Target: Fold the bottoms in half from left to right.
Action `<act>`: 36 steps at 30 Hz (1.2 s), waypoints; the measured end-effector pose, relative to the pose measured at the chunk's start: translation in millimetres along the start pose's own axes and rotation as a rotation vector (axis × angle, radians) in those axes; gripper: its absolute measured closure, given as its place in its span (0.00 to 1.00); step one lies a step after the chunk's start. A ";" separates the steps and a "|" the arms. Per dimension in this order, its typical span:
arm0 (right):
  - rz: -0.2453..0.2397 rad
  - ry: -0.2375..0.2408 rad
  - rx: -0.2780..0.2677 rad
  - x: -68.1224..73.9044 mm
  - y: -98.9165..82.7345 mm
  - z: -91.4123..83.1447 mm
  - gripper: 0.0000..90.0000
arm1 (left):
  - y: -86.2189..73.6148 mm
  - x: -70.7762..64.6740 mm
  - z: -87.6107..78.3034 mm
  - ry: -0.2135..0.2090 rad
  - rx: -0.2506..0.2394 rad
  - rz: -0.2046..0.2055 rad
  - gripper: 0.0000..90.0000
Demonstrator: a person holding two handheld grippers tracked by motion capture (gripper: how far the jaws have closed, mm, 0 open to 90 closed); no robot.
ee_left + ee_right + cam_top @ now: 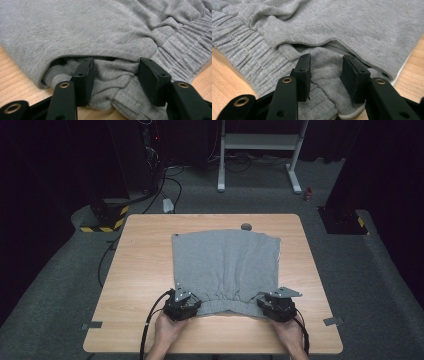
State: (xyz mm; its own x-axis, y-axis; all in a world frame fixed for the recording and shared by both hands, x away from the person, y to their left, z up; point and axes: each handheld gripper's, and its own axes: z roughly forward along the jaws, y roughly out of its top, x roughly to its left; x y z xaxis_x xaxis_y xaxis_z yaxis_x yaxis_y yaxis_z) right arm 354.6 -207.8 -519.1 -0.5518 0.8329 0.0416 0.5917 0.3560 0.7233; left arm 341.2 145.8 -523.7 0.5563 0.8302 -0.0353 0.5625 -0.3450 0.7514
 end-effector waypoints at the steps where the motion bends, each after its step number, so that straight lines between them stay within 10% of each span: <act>1: -0.003 0.001 0.000 0.6 -0.1 -0.3 0.66 | -1.1 -0.1 -1.1 -0.003 0.001 0.002 0.52; 36: -0.050 0.018 0.019 20.0 -1.5 -1.8 0.56 | -16.6 4.8 -17.5 0.000 -0.009 -0.014 0.50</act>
State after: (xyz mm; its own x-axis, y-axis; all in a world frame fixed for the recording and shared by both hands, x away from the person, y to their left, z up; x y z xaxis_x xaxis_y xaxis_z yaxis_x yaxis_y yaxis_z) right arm 341.6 -192.5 -518.1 -0.5913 0.8062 0.0180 0.5742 0.4052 0.7115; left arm 323.8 163.1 -524.8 0.5486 0.8348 -0.0456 0.5642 -0.3295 0.7571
